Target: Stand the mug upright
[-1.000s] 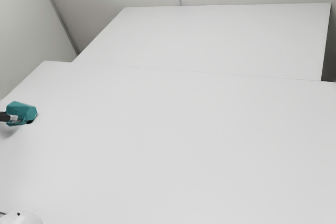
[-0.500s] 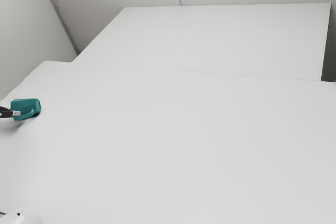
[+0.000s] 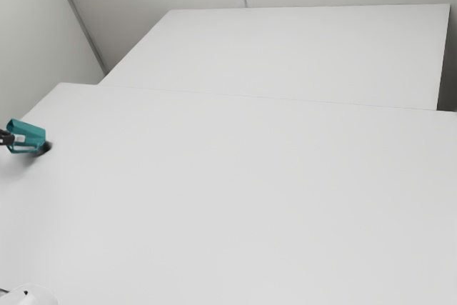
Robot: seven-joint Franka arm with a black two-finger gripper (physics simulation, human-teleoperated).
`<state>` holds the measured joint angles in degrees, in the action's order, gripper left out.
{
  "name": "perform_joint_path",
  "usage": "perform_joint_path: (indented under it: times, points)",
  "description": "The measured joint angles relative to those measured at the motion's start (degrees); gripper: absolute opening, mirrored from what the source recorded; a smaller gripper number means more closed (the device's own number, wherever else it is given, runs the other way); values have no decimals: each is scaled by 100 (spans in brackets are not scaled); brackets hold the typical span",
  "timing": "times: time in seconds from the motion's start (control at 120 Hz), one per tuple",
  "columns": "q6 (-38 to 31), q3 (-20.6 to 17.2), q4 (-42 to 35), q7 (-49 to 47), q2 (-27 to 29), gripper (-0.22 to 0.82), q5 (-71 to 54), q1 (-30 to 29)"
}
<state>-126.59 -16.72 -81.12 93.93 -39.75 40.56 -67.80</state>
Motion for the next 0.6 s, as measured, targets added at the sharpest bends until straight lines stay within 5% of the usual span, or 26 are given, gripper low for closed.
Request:
perform_joint_path:
  times: [0.192,0.367,0.467,0.6]
  points:
    - [-14,80,-167,-57,407,-18,-29,280]
    - [-58,638,-1394,-353,1635,-18,-70,1046]
    - [-52,1010,-2036,-728,2334,-18,-523,1678]
    - [14,1954,-2653,-1398,2998,-18,-1302,3009]
